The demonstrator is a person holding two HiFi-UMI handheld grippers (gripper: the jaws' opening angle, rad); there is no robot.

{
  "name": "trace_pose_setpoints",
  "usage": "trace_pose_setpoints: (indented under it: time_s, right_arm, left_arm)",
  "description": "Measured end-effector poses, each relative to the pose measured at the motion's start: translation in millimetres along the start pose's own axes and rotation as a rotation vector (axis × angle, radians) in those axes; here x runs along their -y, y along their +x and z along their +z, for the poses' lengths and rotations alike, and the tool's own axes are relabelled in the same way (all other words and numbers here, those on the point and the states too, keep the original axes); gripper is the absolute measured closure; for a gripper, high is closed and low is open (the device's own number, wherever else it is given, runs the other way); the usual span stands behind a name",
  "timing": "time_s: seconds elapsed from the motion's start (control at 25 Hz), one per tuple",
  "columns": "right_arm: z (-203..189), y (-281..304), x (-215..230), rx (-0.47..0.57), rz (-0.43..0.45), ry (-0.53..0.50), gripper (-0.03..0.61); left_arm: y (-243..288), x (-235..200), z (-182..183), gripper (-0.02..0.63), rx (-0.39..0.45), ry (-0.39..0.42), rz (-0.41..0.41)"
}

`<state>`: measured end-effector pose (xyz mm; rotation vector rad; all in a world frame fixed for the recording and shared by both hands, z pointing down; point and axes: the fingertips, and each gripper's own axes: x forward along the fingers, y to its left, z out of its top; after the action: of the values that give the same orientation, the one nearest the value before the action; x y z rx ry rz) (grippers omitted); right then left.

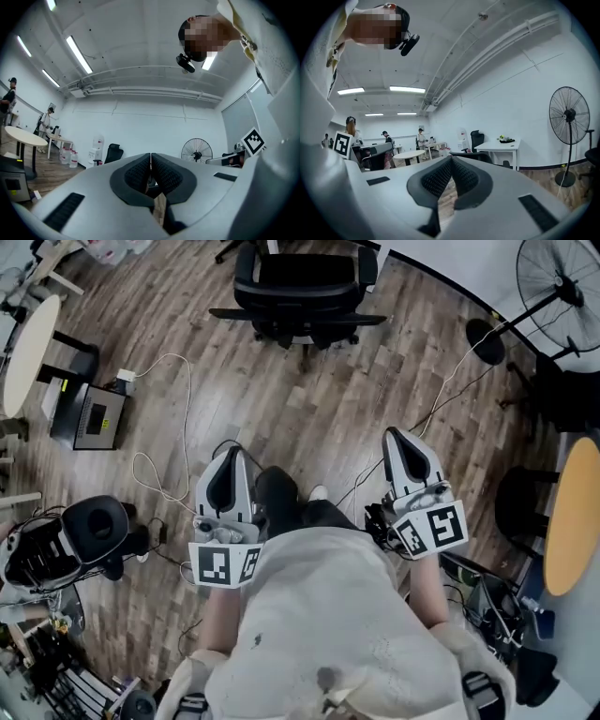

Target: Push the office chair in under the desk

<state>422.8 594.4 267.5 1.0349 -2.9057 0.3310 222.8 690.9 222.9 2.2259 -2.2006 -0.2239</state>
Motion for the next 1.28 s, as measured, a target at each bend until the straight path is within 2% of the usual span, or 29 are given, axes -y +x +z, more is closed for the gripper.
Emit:
trace_pose_setpoints:
  time_s: [0.12, 0.2, 0.32, 0.36, 0.44, 0.72, 0.96, 1.28]
  right_arm:
    - [2, -6, 7, 0.012, -0.002, 0.020, 0.568]
    - [2, -4, 9, 0.009, 0.015, 0.034, 0.489]
    - [3, -4, 9, 0.014, 0.017, 0.027, 0.474]
    - [4, -4, 10, 0.017, 0.012, 0.020, 0.466]
    - [5, 1, 14, 0.018, 0.005, 0.011, 0.447]
    - [4, 15, 19, 0.007, -0.035, -0.024, 0.405]
    - [7, 53, 16, -0.007, -0.059, -0.042, 0.388]
    - [11, 121, 16, -0.024, -0.096, -0.061, 0.367]
  left_arm:
    - [-1, 10, 3, 0.589, 0.007, 0.019, -0.012]
    - [1, 9, 5, 0.589, 0.012, 0.037, -0.006]
    - [6, 5, 3, 0.584, 0.003, 0.044, 0.000]
    - [9, 3, 0, 0.571, -0.004, 0.045, -0.001]
    - [18, -1, -6, 0.497, -0.015, 0.050, -0.007]
    - [40, -16, -25, 0.370, -0.058, 0.075, -0.050]
    - [66, -48, -26, 0.341, -0.067, 0.086, -0.083]
    - [120, -104, -27, 0.341, -0.077, 0.080, -0.142]
